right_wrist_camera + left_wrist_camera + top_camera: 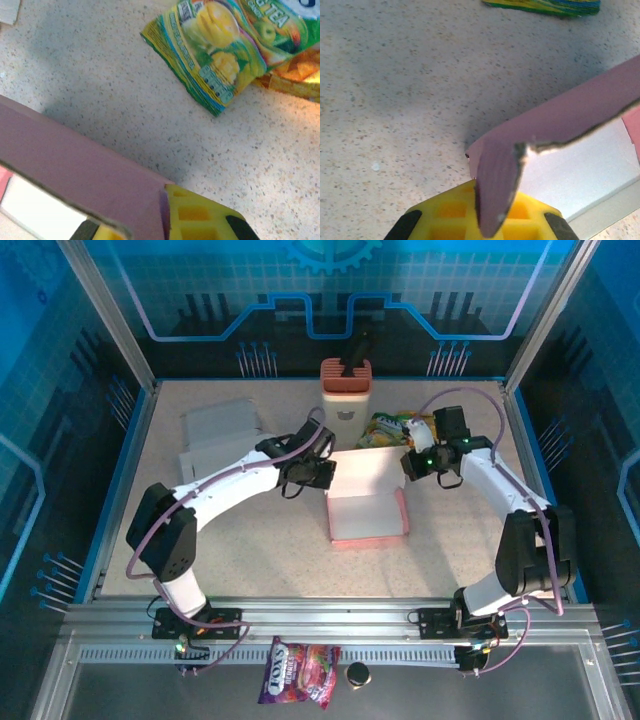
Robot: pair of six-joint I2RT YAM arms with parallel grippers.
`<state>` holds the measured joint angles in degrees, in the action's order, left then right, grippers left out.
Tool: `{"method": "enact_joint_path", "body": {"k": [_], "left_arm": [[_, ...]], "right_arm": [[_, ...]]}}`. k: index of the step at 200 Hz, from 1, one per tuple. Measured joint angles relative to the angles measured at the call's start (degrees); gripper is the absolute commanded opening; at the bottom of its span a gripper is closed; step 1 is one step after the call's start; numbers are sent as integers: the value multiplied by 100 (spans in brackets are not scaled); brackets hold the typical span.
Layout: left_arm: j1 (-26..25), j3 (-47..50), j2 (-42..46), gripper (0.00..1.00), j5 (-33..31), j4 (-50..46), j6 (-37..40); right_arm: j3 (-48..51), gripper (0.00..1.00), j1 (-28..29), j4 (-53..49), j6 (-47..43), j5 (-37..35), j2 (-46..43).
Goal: Fold the paper box
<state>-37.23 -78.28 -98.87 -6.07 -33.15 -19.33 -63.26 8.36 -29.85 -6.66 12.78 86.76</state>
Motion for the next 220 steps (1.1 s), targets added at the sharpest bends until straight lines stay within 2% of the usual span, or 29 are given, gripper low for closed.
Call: {"method": "enact_joint_path", "body": {"k": [48,93,169,220], "left_arm": [[612,-39,-17,0,98,4,131],[892,-46,-96,0,116,11,173],[1412,-214,-136,0,203,402,125],[1545,20,-131,0,409,970,66]], "right_arm": [[-66,0,640,376,627,-437,24],[-501,0,1115,531,1405,-1220,426],[-713,0,1515,1220,2822,-1843,800],[-509,0,1703,2017,3613,-2253,1003]]}}
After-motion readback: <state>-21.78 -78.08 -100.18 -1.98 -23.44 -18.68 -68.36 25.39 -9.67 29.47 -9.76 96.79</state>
